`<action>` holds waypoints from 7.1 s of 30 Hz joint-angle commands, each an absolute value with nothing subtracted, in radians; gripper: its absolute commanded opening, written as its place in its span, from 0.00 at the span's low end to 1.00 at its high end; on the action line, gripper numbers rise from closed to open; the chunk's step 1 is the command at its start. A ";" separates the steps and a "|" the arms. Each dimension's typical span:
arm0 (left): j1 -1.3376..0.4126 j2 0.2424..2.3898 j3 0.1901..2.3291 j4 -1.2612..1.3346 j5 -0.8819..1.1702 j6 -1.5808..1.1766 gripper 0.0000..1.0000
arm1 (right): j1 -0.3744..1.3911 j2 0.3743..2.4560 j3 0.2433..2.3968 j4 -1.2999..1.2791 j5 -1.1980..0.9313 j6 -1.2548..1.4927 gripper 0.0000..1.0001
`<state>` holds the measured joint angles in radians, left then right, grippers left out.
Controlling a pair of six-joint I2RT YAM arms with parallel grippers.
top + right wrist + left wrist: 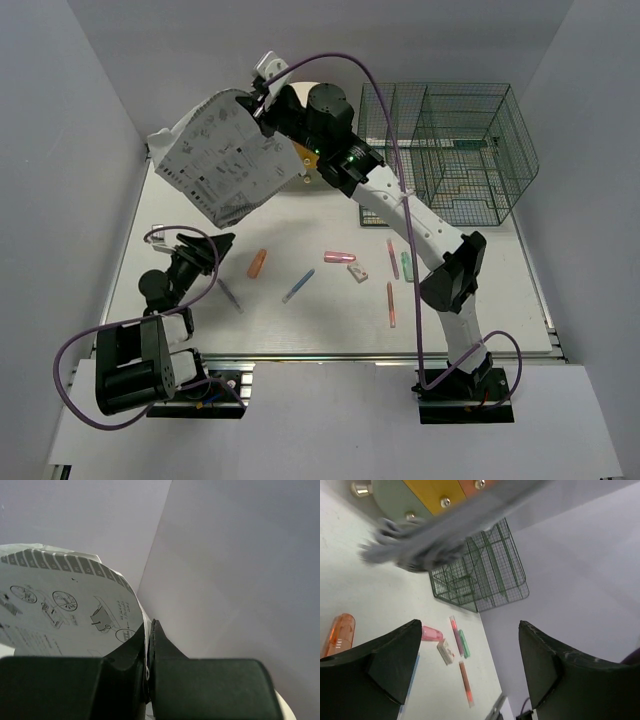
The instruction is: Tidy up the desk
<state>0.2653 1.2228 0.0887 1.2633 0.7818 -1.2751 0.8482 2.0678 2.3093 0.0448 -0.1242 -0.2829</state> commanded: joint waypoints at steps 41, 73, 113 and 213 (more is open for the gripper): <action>0.201 0.704 0.316 0.475 0.615 -0.548 0.98 | 0.819 1.775 2.249 0.084 -0.098 -0.117 0.00; 0.181 0.923 0.436 0.792 0.695 -0.589 0.91 | 0.813 1.767 2.223 0.023 -0.150 -0.055 0.00; 0.201 1.000 0.683 0.623 0.735 -0.504 0.00 | 0.767 1.126 1.244 -0.060 -0.506 -0.768 0.80; 0.161 0.747 0.829 0.039 0.526 -0.264 0.85 | 0.557 1.687 2.054 -0.278 -0.577 -0.088 0.00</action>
